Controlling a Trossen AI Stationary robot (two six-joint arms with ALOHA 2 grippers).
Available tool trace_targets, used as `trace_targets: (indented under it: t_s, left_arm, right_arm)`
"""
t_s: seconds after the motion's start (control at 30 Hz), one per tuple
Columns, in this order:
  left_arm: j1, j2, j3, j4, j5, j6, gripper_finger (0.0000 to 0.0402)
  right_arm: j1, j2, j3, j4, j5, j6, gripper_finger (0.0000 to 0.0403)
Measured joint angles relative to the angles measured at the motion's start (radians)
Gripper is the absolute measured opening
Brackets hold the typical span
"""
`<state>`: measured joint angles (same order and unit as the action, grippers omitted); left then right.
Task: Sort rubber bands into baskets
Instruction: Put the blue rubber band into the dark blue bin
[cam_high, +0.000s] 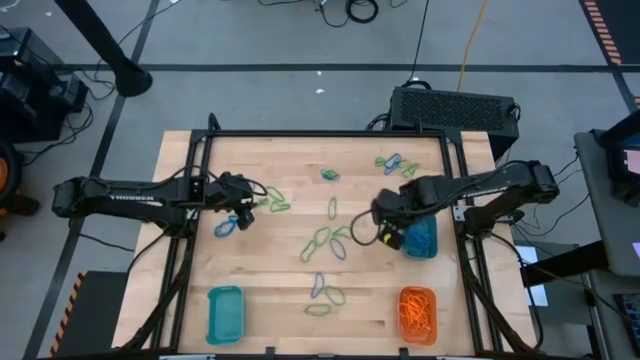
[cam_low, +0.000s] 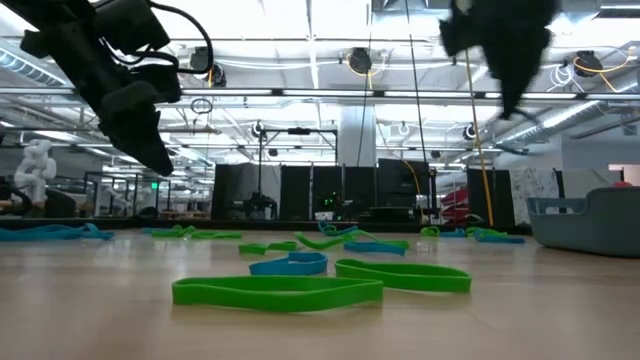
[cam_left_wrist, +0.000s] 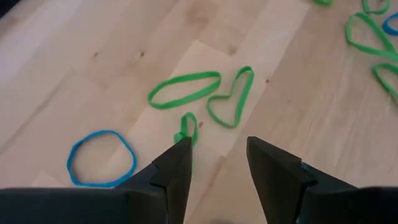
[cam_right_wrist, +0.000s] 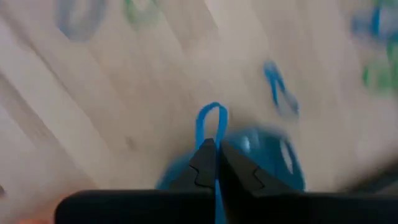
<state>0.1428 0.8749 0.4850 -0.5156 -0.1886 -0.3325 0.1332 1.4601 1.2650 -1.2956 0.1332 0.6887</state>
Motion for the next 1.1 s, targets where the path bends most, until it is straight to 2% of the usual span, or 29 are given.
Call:
trace_targets:
  t_s: [0.1, 0.37, 0.6, 0.77, 1.1]
  left_arm:
    - [-0.012, 0.002, 0.000, -0.020, 0.002, -0.018, 0.0162]
    - [-0.041, 0.002, -0.001, -0.051, 0.003, -0.048, 0.0162]
    - [-0.042, 0.002, -0.001, -0.051, 0.006, -0.075, 0.0162]
    - [-0.042, 0.002, 0.032, -0.084, 0.061, -0.055, 0.0162]
    - [-0.063, 0.002, 0.135, -0.271, 0.121, -0.098, 0.0162]
  right_arm:
    - [0.020, 0.000, -0.055, -0.045, -0.002, 0.047, 0.0000]
    - [0.012, 0.002, -0.247, -0.001, -0.009, 0.067, 0.0000]
    - [0.001, 0.002, -0.341, 0.044, -0.009, 0.132, 0.0006]
    - [0.001, 0.002, -0.347, 0.060, -0.009, 0.142, 0.0036]
    - [-0.015, 0.002, -0.340, 0.041, -0.020, 0.097, 0.0108]
